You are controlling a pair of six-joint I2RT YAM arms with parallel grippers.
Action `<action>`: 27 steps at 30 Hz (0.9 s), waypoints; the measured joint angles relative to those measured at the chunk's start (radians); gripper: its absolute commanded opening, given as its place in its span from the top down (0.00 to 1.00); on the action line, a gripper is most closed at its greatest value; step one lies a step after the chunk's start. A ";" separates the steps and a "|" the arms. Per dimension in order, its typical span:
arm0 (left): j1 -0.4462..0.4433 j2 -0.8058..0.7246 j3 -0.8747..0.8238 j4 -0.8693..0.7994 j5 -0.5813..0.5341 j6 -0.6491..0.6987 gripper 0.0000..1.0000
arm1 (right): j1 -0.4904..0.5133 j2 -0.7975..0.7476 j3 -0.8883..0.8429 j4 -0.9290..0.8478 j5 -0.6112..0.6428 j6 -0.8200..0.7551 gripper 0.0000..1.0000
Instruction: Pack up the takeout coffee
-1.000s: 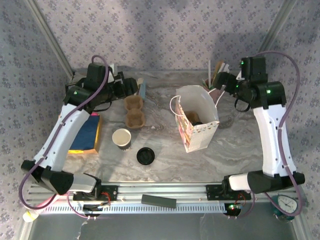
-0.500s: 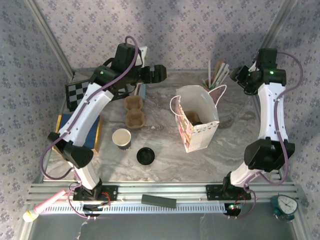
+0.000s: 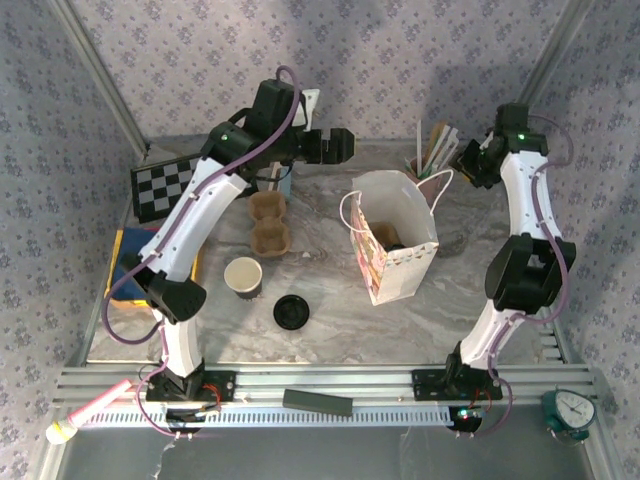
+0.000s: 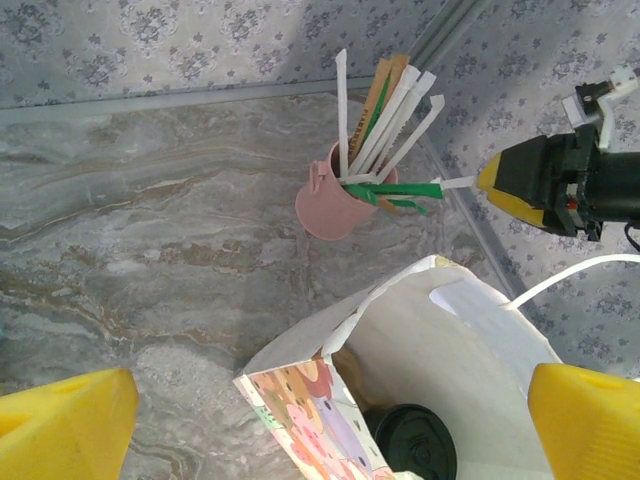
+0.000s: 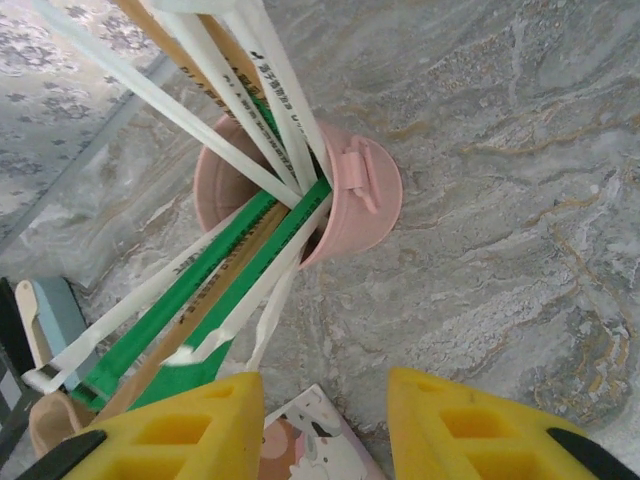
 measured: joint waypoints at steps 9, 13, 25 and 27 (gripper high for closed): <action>0.000 0.000 0.000 -0.022 -0.008 0.014 0.00 | 0.026 0.091 0.041 0.005 0.001 -0.008 0.62; 0.000 0.000 0.000 -0.024 -0.018 0.019 0.00 | 0.035 0.093 0.062 0.005 0.013 -0.008 0.60; 0.002 0.011 0.000 -0.024 -0.027 0.026 0.00 | 0.058 -0.003 0.065 0.009 0.110 -0.008 0.56; 0.002 0.016 0.003 -0.024 -0.027 0.026 0.00 | 0.068 -0.003 0.075 0.010 0.107 -0.008 0.58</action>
